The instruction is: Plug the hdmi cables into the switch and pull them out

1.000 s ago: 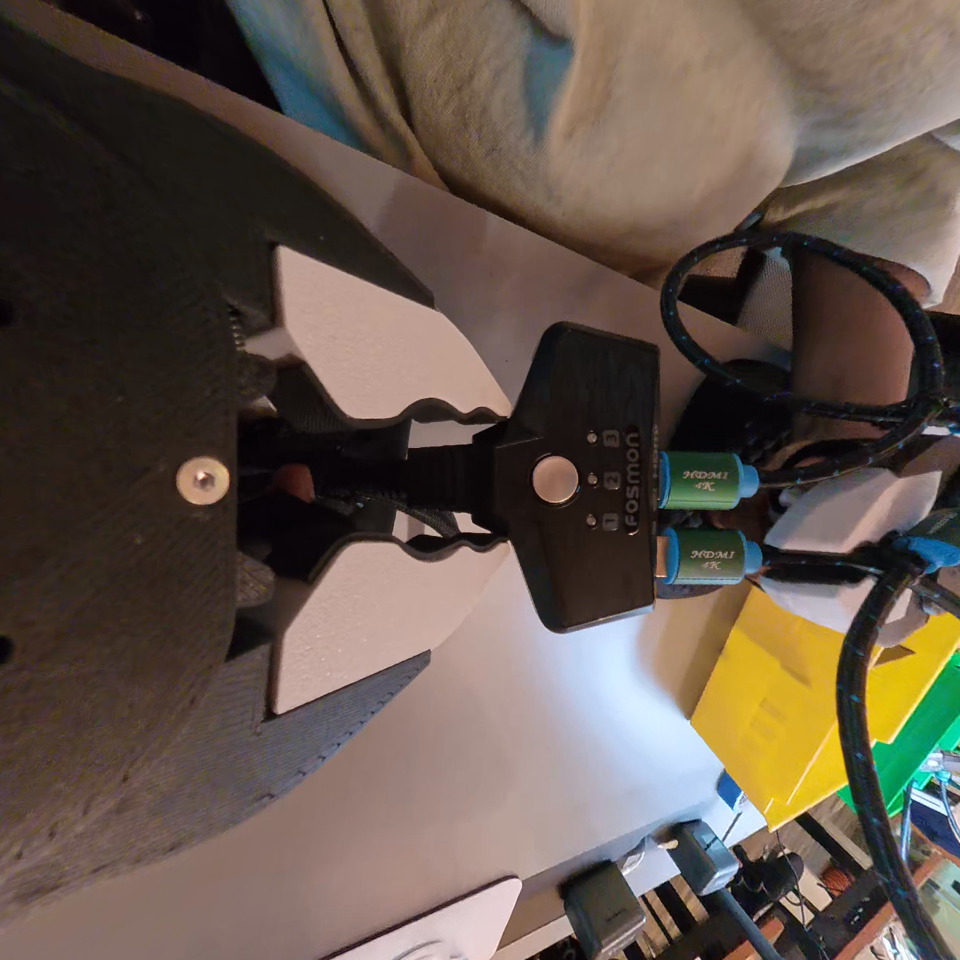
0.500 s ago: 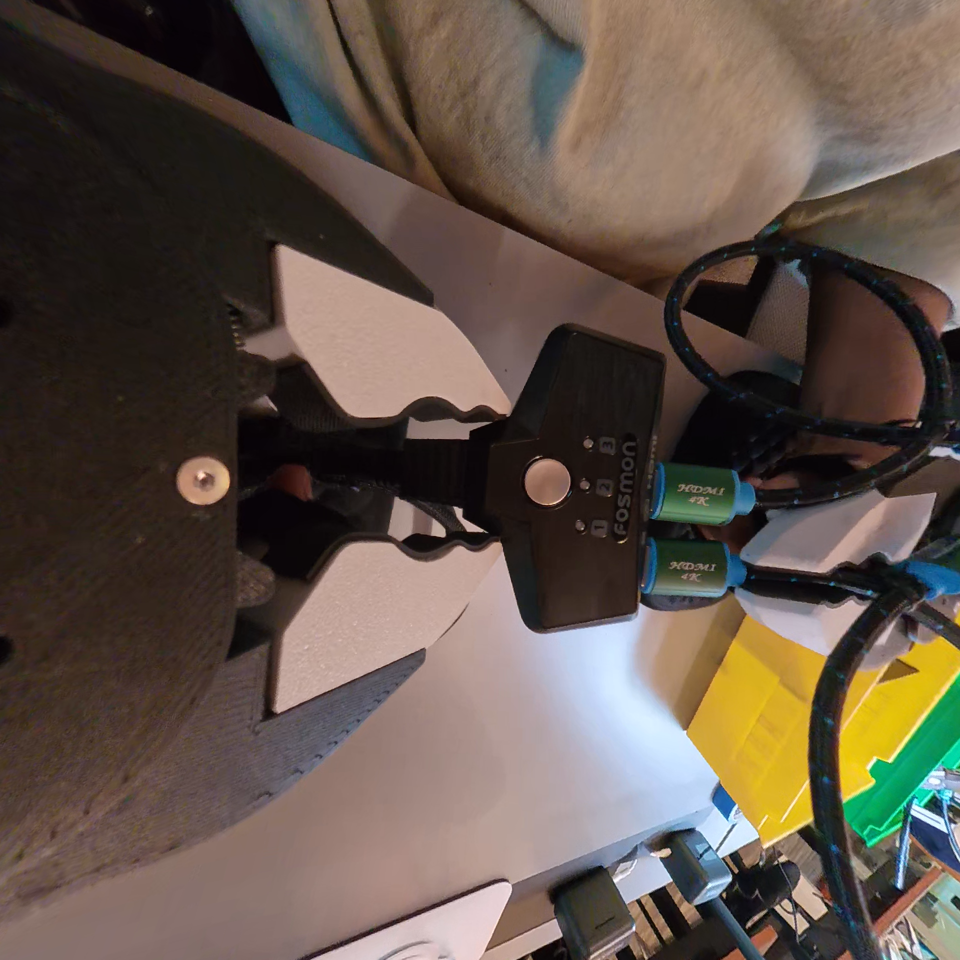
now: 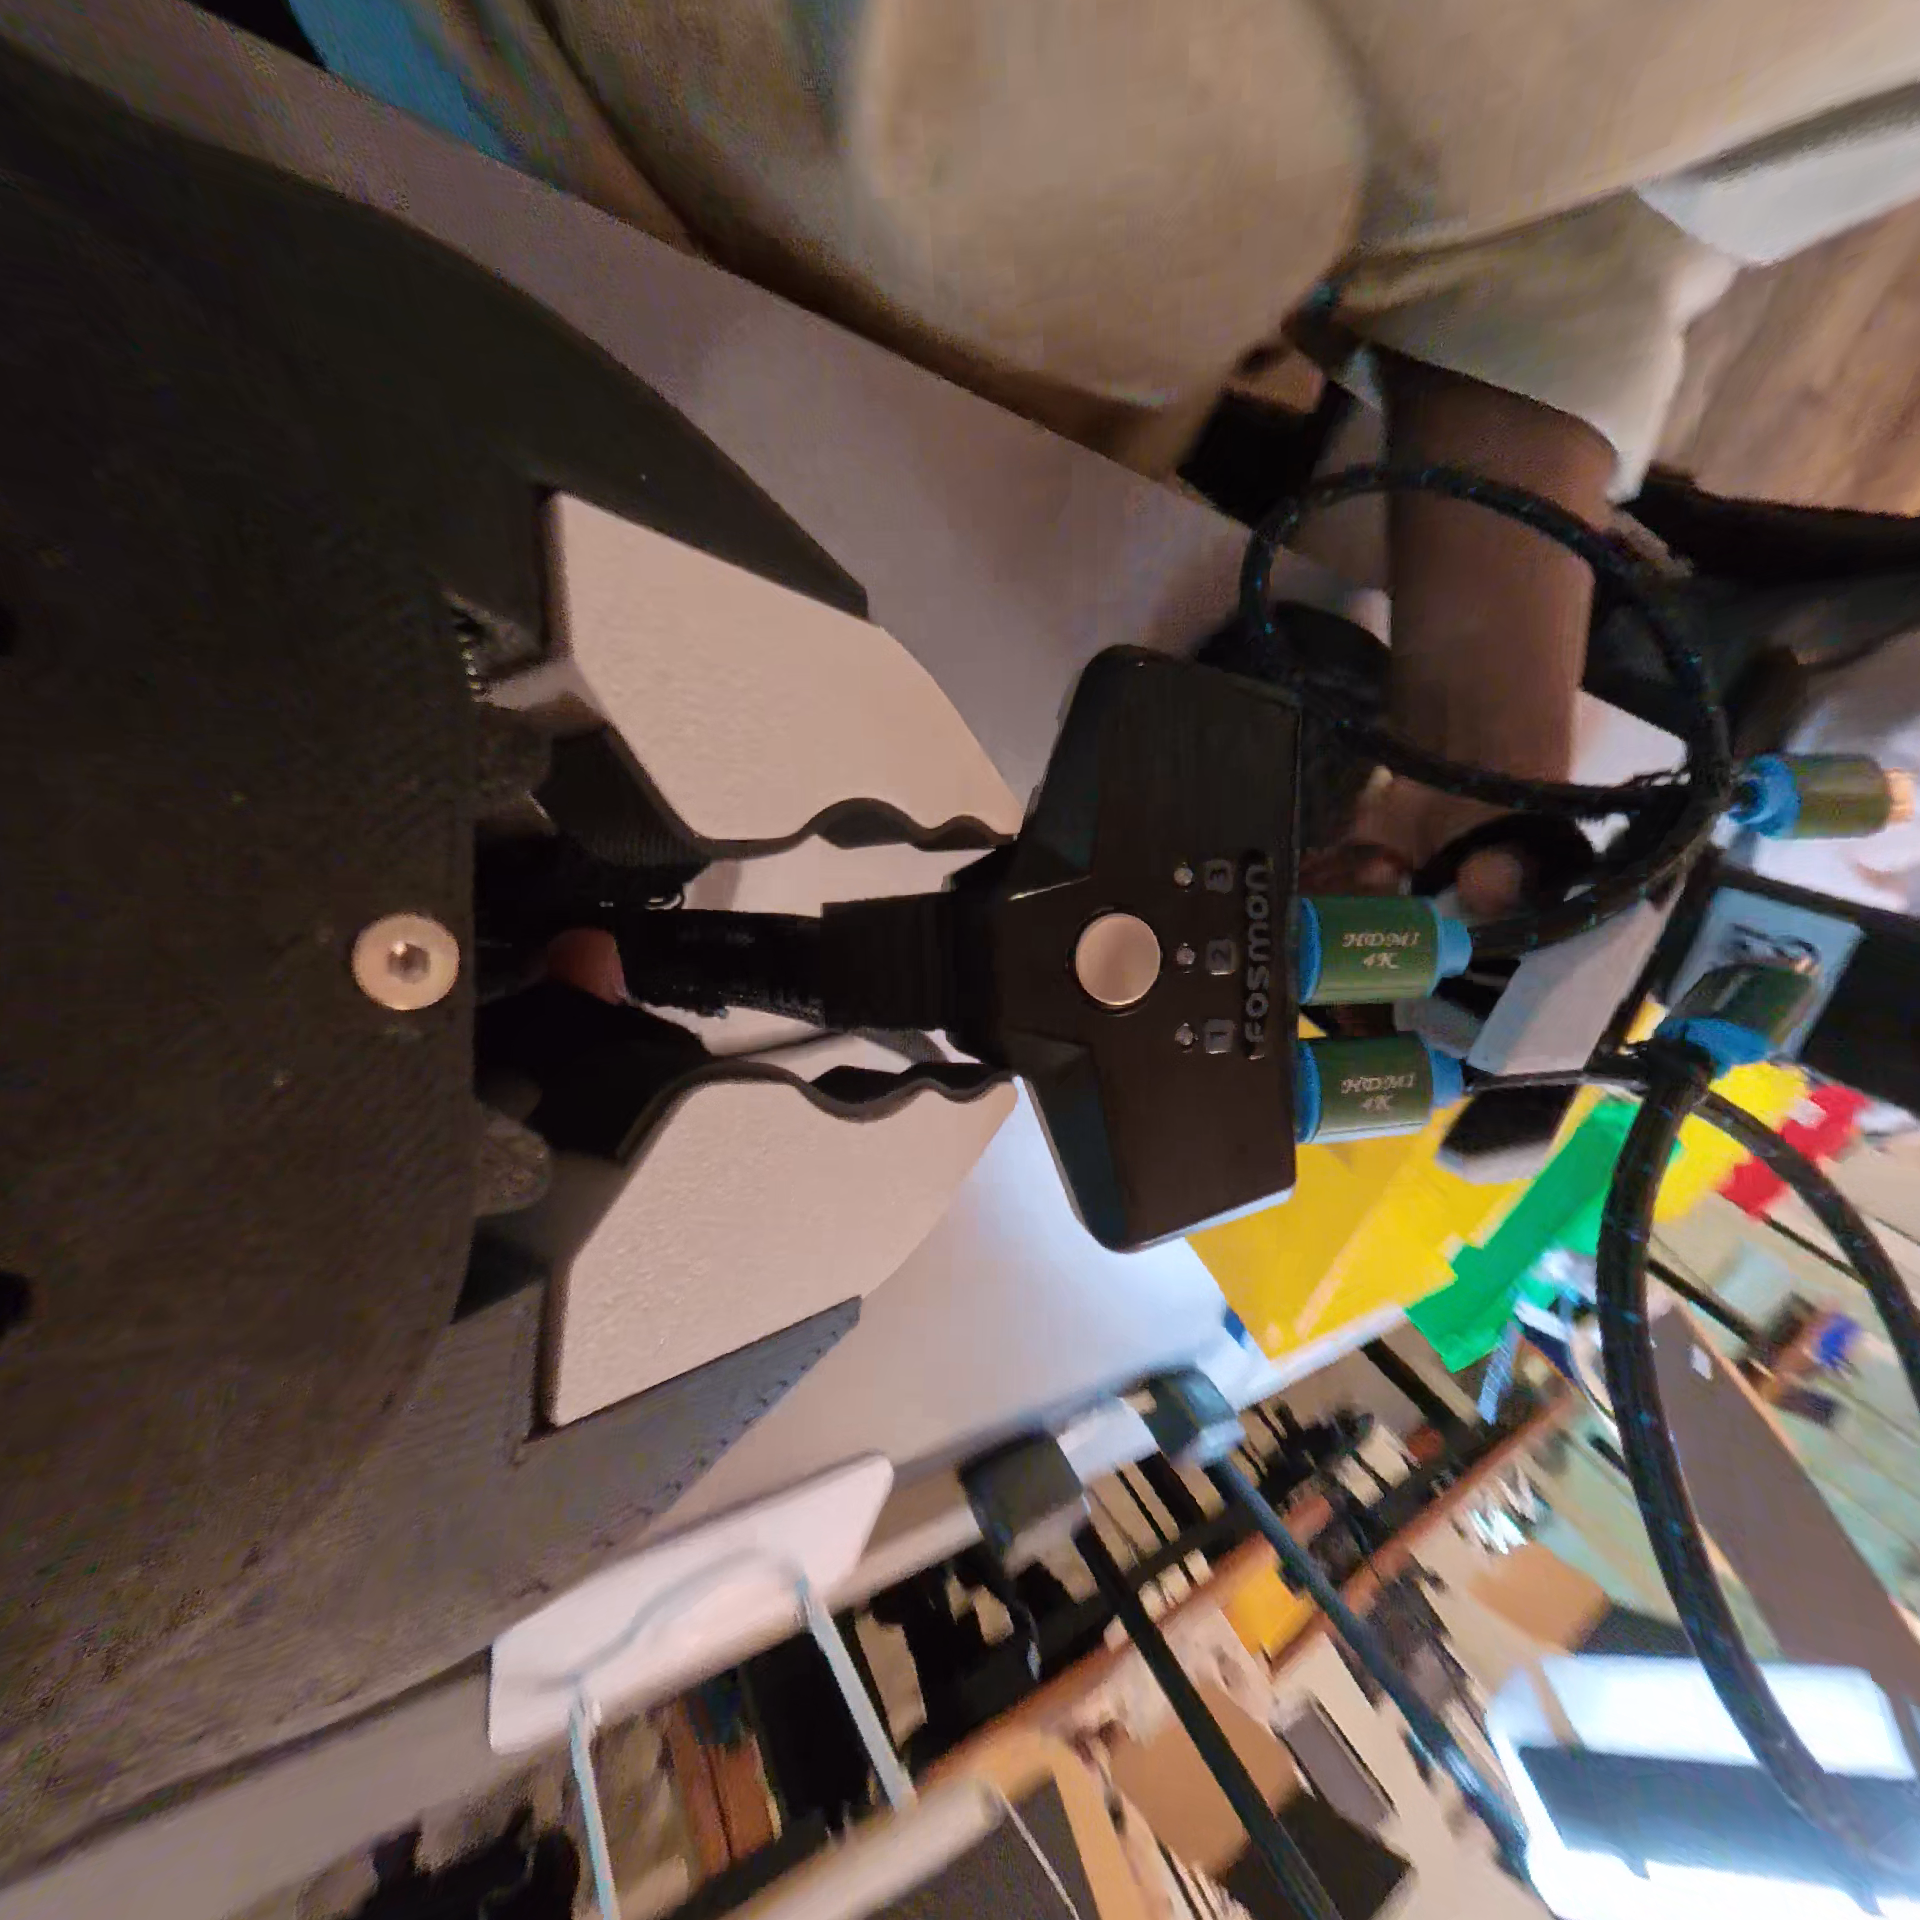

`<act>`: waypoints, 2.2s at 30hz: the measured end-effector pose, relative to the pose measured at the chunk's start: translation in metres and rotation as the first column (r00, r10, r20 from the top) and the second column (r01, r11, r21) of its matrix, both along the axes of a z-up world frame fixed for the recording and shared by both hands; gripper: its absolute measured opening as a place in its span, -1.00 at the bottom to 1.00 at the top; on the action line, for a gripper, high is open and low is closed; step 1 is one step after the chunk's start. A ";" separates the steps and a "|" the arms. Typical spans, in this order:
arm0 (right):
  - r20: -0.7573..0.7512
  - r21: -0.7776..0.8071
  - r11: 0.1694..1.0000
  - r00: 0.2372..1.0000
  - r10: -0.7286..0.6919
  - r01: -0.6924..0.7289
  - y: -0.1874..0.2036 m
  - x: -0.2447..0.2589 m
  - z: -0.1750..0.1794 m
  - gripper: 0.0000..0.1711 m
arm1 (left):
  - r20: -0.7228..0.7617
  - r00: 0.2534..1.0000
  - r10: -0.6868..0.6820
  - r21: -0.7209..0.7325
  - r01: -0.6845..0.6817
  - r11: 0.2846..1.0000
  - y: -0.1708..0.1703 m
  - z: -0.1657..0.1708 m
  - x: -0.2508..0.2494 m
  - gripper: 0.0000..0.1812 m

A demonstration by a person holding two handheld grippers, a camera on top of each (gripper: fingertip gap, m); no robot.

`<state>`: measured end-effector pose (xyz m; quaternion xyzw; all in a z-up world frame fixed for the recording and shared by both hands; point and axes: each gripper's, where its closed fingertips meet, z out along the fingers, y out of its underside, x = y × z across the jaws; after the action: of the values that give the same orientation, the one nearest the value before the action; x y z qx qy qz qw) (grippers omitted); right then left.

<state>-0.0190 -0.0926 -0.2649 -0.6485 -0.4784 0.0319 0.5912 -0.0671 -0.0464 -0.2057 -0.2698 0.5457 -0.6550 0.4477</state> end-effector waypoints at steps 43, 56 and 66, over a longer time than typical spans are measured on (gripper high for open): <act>-0.379 -0.141 0.094 0.034 -0.925 0.985 -0.095 0.339 0.048 -0.66 | -0.763 0.393 0.514 0.345 -0.425 0.837 0.083 -0.149 0.087 0.18; -0.221 -0.364 0.880 0.889 -0.400 0.305 0.059 0.018 -0.020 -0.49 | -0.807 0.327 0.492 0.349 -0.409 0.843 0.077 -0.188 0.142 0.47; -0.126 -0.272 0.857 0.867 -0.483 0.438 0.091 0.009 -0.035 -0.62 | -0.813 0.257 0.522 0.350 -0.500 0.792 0.084 -0.191 0.136 0.60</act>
<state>-0.0102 -0.0011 -0.2999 -0.8032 -0.2432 0.0068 0.5437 0.0692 0.0374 -0.3962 -0.7238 0.5842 -0.2297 0.2866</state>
